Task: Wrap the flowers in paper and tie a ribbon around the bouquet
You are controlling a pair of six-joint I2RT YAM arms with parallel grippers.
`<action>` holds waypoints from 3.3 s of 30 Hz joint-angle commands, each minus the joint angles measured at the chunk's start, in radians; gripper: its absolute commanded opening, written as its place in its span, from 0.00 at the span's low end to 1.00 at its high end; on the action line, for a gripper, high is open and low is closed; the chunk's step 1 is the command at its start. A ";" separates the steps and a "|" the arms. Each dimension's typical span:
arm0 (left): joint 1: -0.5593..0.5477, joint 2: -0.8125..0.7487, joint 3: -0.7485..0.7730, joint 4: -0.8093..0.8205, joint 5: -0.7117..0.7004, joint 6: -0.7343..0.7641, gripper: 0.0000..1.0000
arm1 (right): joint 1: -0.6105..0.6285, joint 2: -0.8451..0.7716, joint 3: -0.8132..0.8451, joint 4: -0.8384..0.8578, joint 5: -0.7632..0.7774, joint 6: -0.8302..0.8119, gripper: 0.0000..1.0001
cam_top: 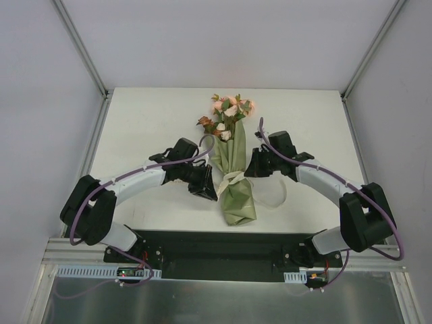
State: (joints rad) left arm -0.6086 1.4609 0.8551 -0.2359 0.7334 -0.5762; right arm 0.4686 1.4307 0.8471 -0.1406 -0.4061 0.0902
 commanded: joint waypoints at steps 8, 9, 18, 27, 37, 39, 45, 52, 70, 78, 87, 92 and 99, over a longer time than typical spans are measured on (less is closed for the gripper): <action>0.010 -0.001 0.310 -0.227 -0.209 0.160 0.48 | -0.001 -0.019 0.018 -0.056 -0.072 -0.004 0.02; 0.010 0.019 0.347 -0.230 -0.209 0.168 0.49 | -0.002 -0.021 0.015 -0.054 -0.076 -0.001 0.03; 0.010 0.179 0.515 -0.345 -0.282 0.213 0.24 | -0.001 -0.046 0.015 -0.070 -0.092 -0.006 0.03; -0.016 0.241 0.541 -0.316 -0.206 0.219 0.56 | -0.002 -0.042 -0.013 -0.062 -0.097 -0.003 0.03; -0.091 0.506 0.759 -0.306 -0.324 0.340 0.41 | -0.002 -0.041 -0.037 -0.024 -0.112 0.037 0.02; -0.092 0.526 0.766 -0.304 -0.354 0.348 0.43 | -0.001 -0.046 -0.043 -0.019 -0.109 0.037 0.02; -0.094 0.542 0.771 -0.295 -0.376 0.360 0.47 | -0.001 -0.026 -0.048 0.007 -0.125 0.052 0.02; -0.100 0.527 0.737 -0.287 -0.384 0.349 0.50 | 0.004 -0.013 -0.051 0.024 -0.128 0.060 0.02; -0.097 0.530 0.742 -0.250 -0.275 0.309 0.00 | 0.019 0.000 -0.048 0.027 -0.097 0.105 0.00; -0.086 0.478 0.740 -0.226 -0.235 0.282 0.00 | 0.019 -0.013 -0.069 0.032 -0.068 0.163 0.00; -0.086 0.409 0.688 -0.192 -0.190 0.246 0.00 | 0.019 0.000 -0.060 0.070 -0.048 0.276 0.00; -0.086 0.395 0.650 -0.177 -0.175 0.237 0.00 | 0.019 0.034 -0.075 0.154 -0.040 0.425 0.00; -0.085 0.368 0.599 -0.151 -0.167 0.230 0.00 | 0.022 0.085 -0.115 0.364 -0.028 0.597 0.00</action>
State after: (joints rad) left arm -0.6987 1.8999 1.4773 -0.4179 0.5304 -0.3344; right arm 0.4843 1.4990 0.7513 0.0696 -0.4484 0.5507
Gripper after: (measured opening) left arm 0.003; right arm 0.009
